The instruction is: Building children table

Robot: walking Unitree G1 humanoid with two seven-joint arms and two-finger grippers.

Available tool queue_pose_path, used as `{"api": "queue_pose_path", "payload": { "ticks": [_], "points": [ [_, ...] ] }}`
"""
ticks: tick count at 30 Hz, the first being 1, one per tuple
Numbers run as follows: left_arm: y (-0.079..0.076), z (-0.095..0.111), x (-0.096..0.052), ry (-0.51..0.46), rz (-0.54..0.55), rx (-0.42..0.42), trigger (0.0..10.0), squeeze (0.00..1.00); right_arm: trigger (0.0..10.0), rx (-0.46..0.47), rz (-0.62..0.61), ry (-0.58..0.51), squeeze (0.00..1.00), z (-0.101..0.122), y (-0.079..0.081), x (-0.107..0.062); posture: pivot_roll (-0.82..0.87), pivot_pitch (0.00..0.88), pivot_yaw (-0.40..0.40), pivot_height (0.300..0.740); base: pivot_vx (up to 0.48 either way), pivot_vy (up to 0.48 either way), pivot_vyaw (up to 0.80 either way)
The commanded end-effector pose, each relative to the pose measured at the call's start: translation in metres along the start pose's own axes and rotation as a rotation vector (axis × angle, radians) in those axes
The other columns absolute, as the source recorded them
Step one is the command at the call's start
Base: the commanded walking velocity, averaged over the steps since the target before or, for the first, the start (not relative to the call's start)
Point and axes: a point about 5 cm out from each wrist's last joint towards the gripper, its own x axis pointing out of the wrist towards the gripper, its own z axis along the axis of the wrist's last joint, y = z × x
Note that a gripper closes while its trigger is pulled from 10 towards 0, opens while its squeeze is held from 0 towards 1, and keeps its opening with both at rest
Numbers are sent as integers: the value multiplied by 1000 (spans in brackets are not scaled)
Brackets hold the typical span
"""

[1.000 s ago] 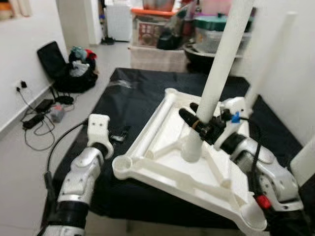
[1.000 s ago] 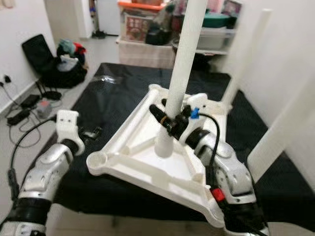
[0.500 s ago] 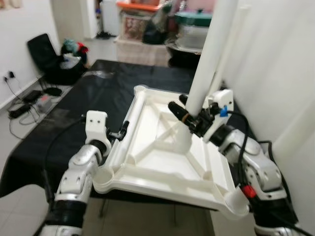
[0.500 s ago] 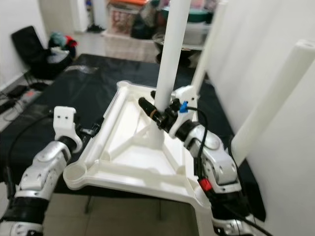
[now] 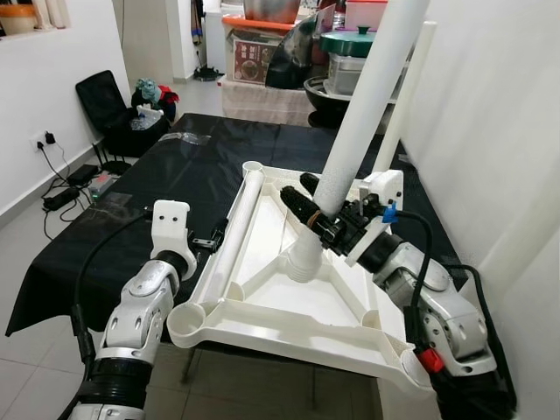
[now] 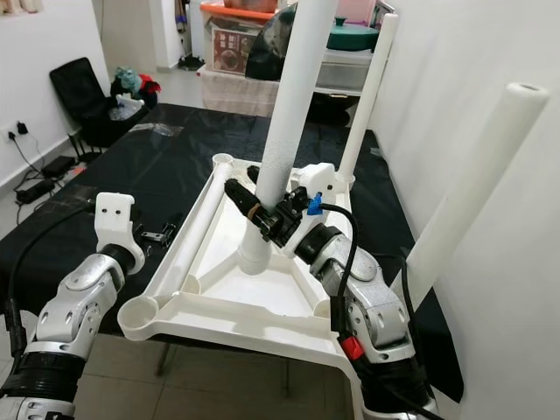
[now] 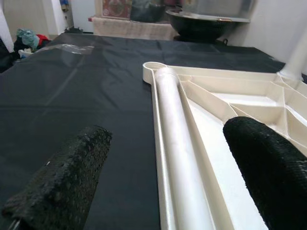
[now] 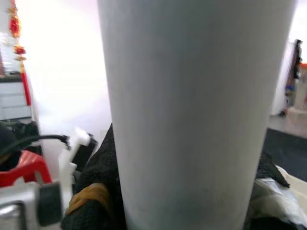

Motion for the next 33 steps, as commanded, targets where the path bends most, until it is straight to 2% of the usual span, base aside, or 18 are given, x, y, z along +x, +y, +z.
{"api": "queue_pose_path", "payload": {
  "ticks": [1,3,6,23,33],
  "points": [
    [-1,5,-1,-38,-3,-15,10000,0,10000,20,35,-18,0,3,9,2,49,0,-83,740,0,0,0],
    [-1,9,-1,-63,-5,-28,10000,0,10000,31,67,-40,0,7,18,6,51,0,-87,740,319,0,0],
    [-1,10,-1,-66,-7,-27,10000,0,10000,38,73,-47,0,7,21,8,52,0,-87,740,333,0,0],
    [-3,9,0,-65,-26,-16,10000,0,10000,52,17,-36,0,2,19,5,46,0,-80,740,306,0,0],
    [-3,10,0,-66,-31,-5,10000,0,10000,54,4,-36,0,1,19,4,47,0,-82,740,0,0,0]
  ]
}}
